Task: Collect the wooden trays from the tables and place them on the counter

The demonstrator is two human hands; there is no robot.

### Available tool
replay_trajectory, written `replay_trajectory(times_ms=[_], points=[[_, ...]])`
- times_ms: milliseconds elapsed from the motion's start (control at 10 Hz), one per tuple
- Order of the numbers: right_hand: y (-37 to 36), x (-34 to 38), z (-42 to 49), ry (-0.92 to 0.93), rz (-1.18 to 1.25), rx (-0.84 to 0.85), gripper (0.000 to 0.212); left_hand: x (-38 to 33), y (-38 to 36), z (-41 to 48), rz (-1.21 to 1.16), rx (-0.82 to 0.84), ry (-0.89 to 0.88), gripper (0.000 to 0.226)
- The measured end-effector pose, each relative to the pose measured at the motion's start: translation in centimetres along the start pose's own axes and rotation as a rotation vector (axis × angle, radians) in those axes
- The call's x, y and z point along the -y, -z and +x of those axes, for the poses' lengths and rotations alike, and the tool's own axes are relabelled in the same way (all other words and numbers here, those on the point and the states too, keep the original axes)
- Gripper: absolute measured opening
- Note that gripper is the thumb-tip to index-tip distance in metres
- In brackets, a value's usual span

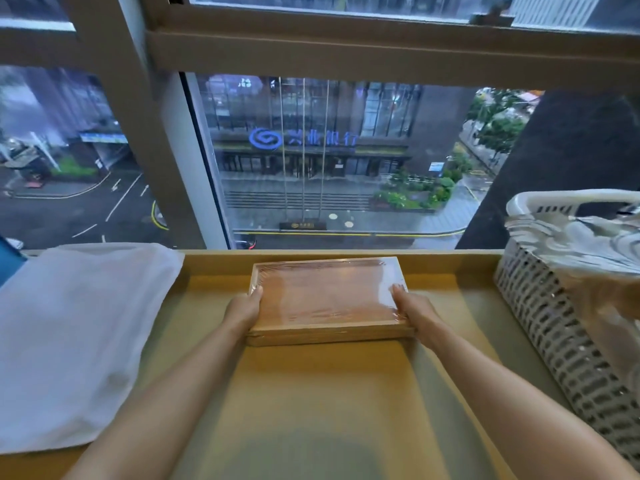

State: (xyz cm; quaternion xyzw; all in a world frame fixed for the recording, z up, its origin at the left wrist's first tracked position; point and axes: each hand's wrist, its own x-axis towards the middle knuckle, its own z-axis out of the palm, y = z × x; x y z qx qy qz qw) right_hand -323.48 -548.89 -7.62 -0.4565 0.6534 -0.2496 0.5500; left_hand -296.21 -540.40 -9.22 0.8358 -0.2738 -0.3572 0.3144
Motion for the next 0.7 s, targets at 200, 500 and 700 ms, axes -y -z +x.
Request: replay_trajectory(times_ms=[200,500,700], points=[[-1.1,0.0,1.6,-0.055,-0.032,0.023,0.047,-0.4,0.2,1.0,0.047,-0.027,0.033,0.056],[-1.2,-0.1,1.8,-0.036,-0.132,-0.008,0.036,-1.2,0.9,1.1,-0.018,0.012,0.096,0.05],[-1.2,0.7,0.2,0.028,-0.244,-0.067,0.048,-2.4,2.7,-0.5,-0.287,0.104,0.108,0.034]])
